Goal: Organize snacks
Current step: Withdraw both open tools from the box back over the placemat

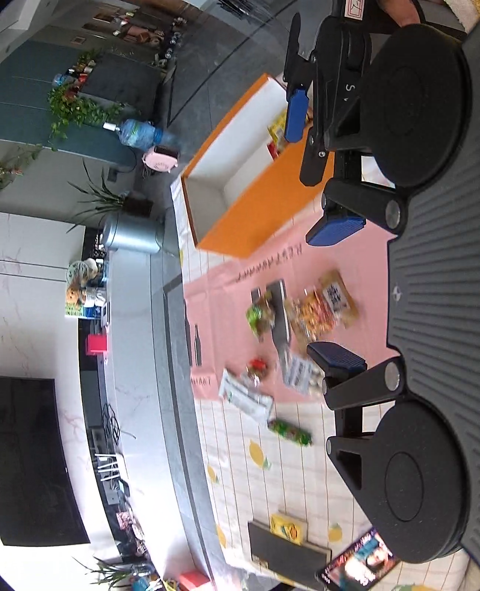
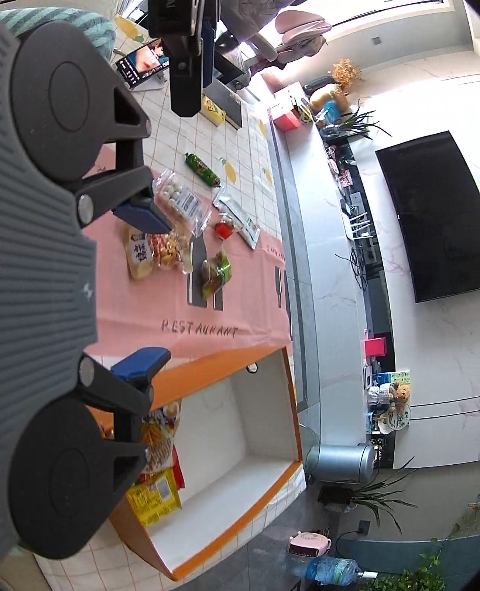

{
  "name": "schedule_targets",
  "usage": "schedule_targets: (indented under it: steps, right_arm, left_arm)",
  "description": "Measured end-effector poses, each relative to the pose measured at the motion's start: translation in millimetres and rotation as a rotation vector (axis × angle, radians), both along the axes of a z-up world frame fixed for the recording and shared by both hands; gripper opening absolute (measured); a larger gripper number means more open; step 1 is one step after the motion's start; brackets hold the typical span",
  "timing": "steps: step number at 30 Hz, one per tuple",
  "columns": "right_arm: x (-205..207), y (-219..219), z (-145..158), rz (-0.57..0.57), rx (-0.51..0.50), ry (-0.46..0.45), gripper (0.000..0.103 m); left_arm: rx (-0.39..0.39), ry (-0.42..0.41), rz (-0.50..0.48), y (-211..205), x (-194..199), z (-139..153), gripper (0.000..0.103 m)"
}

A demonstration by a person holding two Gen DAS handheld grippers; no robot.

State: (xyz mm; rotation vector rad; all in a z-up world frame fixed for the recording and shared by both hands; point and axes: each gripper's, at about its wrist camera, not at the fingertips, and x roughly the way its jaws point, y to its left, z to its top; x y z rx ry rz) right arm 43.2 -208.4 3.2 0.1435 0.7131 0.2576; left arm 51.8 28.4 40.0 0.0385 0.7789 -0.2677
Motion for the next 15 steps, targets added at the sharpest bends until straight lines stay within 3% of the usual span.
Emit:
schedule_targets:
  steps: [15]
  right_arm:
    - [16.8, 96.9, -44.3, 0.107, -0.106, -0.044, 0.076]
  left_arm:
    - [0.053, 0.058, 0.004, 62.7, 23.6, -53.9, 0.074]
